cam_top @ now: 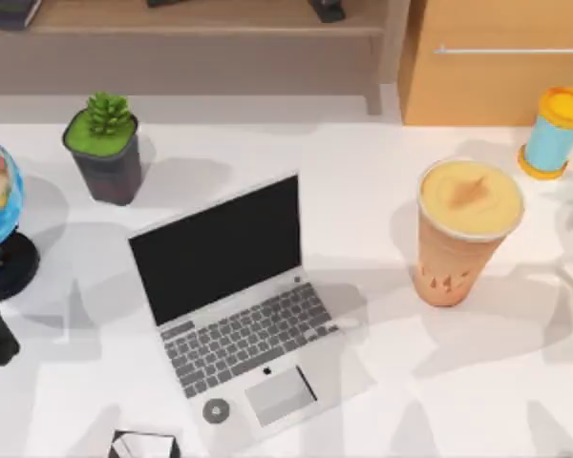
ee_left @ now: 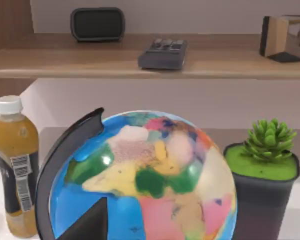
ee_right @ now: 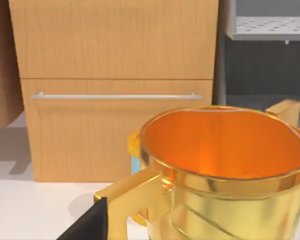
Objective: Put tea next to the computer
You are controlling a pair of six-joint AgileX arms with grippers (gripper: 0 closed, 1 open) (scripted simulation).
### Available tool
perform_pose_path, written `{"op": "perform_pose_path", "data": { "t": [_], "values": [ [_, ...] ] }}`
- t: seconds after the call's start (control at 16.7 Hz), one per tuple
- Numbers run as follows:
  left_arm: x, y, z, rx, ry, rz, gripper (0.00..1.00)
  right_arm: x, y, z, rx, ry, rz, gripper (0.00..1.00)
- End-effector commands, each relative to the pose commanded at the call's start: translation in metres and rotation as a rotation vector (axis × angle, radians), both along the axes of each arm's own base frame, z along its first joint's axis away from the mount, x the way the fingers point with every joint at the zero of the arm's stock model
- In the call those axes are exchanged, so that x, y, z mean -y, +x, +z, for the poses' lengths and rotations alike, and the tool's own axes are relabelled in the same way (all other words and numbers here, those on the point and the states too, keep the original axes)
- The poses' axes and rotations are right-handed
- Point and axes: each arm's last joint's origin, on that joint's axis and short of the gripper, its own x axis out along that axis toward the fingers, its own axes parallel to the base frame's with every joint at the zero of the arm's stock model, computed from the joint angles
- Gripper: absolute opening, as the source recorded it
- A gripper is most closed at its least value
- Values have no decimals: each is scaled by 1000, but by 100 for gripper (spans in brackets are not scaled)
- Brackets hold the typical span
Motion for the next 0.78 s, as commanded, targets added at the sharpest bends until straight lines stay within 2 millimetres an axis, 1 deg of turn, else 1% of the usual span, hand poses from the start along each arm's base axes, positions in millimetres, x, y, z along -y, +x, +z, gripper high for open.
{"op": "perform_pose_path", "data": {
  "t": [0.18,0.42,0.6,0.78],
  "values": [
    [0,0,0,0,0,0,100,-1,0,1,5,2,5,100],
    [0,0,0,0,0,0,100,-13,6,19,58,24,61,100],
    [0,0,0,0,0,0,100,-31,16,34,90,52,124,100],
    [0,0,0,0,0,0,100,-60,29,41,81,68,183,100]
  ]
}}
